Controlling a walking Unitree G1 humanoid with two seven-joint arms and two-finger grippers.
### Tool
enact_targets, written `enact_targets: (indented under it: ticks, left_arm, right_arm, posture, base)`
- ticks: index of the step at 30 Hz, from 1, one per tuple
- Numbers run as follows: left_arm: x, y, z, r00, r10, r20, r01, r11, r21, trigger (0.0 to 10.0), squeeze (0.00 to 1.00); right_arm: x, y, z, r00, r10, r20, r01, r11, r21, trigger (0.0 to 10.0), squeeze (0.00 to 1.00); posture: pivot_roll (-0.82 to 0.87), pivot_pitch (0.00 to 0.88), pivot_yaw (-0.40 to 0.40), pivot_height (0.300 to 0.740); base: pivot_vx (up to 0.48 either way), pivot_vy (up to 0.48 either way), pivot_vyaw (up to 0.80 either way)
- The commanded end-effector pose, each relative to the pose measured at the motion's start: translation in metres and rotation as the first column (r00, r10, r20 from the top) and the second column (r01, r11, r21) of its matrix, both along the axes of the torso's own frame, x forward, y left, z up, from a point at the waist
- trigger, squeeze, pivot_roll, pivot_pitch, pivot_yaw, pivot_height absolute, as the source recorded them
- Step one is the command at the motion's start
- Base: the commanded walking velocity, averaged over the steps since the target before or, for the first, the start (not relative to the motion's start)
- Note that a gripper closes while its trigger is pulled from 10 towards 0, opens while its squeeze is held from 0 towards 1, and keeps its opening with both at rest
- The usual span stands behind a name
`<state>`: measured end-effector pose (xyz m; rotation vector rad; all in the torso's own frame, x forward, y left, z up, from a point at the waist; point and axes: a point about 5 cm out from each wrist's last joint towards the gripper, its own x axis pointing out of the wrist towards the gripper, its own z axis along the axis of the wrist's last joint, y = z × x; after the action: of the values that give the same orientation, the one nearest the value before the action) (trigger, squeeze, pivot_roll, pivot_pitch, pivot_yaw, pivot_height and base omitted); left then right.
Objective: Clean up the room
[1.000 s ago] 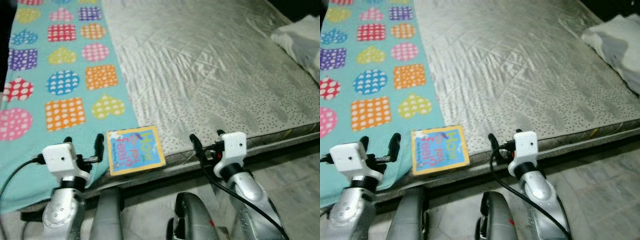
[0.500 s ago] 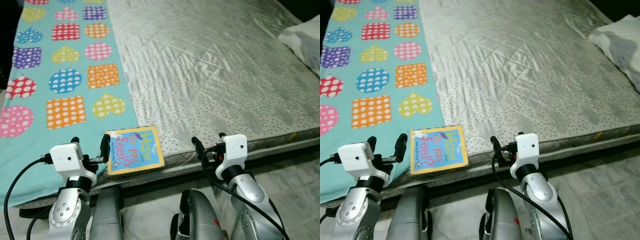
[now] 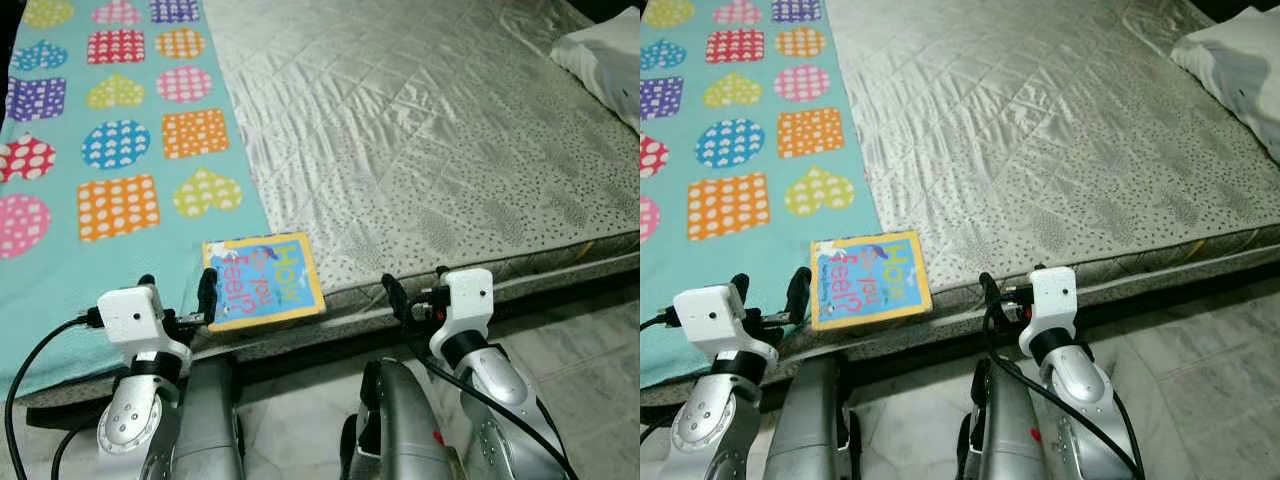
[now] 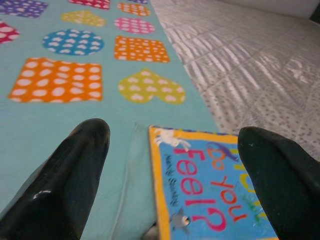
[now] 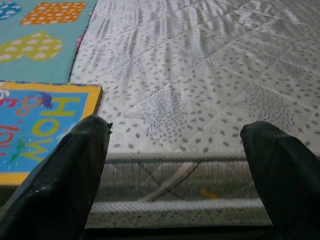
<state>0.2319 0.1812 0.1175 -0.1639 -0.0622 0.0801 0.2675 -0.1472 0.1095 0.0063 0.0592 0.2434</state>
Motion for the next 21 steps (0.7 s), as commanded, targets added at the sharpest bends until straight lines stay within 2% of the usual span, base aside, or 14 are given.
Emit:
enact_targets:
  ticks: [1,3,9,15,21]
  left_arm:
    - [-0.002,0.002,-0.004,0.999,0.02,-0.026,-0.02,1.0,0.009,10.0,0.0]
    - [-0.003,0.004,-0.005,0.999,0.032,-0.027,-0.032,0.999,0.011,10.0,0.0]
    - [-0.003,0.006,-0.005,0.998,0.057,-0.029,-0.057,0.998,0.015,10.0,0.0]
    - [0.001,0.007,-0.005,0.998,0.051,-0.04,-0.051,0.999,0.008,10.0,0.0]
    - [0.007,0.016,-0.001,0.997,0.078,-0.022,-0.078,0.997,0.028,10.0,0.0]
  right_arm:
    - [-0.002,-0.003,-0.004,1.0,-0.002,-0.024,0.001,1.0,-0.02,10.0,0.0]
    - [-0.001,-0.002,-0.005,1.0,0.007,-0.023,-0.008,0.999,-0.039,10.0,0.0]
    - [-0.001,-0.002,-0.005,1.0,0.003,-0.026,-0.004,0.999,-0.036,10.0,0.0]
    - [0.0,-0.004,-0.005,0.999,-0.009,-0.035,0.008,1.0,-0.017,10.0,0.0]
    - [0.001,-0.004,-0.005,0.999,-0.007,-0.034,0.006,1.0,-0.027,10.0,0.0]
  posture:
    - [0.07,0.263,-0.071,0.552]
    - [0.07,0.263,-0.071,0.552]
    - [0.06,0.268,-0.072,0.552]
    - [0.06,0.27,-0.074,0.552]
    - [0.06,0.271,-0.075,0.552]
  base:
    - [0.0,0.0,0.0]
    - [0.0,0.0,0.28]
    - [0.0,0.0,0.8]
    - [0.0,0.0,0.0]
    - [0.0,0.0,0.0]
